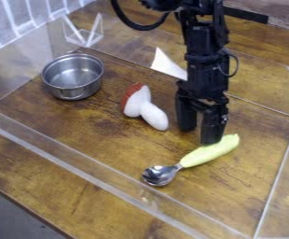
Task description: Move the green spoon to the left
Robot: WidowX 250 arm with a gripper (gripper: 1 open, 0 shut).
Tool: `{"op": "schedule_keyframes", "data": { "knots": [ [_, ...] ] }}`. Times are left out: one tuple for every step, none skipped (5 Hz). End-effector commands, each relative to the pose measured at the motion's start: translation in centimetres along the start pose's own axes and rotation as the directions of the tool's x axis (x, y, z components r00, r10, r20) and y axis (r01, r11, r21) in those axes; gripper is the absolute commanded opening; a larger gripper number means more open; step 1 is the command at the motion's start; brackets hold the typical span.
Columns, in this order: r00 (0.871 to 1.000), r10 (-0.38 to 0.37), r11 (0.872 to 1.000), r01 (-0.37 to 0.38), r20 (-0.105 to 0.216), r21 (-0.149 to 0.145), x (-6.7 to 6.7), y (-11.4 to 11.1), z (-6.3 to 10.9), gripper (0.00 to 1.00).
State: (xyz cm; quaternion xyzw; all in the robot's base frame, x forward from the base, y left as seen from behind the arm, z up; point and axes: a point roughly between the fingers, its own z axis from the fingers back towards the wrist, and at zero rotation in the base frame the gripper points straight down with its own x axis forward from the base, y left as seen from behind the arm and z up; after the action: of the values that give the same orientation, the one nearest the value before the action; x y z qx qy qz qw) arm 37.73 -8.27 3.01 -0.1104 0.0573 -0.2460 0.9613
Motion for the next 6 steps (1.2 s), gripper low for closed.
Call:
{"op": "schedule_keyframes", "data": {
  "knots": [
    [0.997, 0.073, 0.997, -0.073, 0.009, -0.002, -0.3, -0.3, 0.4, 1.0],
    [0.996, 0.094, 0.995, -0.094, -0.006, -0.01, -0.3, -1.5, 0.3, 1.0],
    [0.993, 0.117, 0.993, -0.117, -0.018, -0.017, -0.1, -2.6, 0.2, 1.0],
    [0.99, 0.14, 0.99, -0.141, -0.029, -0.022, 0.1, -3.6, 0.0, 1.0],
    [0.99, 0.134, 0.991, -0.135, -0.045, -0.022, -1.2, -3.3, 0.1, 1.0],
    [0.99, 0.13, 0.991, -0.131, -0.06, -0.022, -2.3, -2.9, 0.1, 1.0]
  ]
}}
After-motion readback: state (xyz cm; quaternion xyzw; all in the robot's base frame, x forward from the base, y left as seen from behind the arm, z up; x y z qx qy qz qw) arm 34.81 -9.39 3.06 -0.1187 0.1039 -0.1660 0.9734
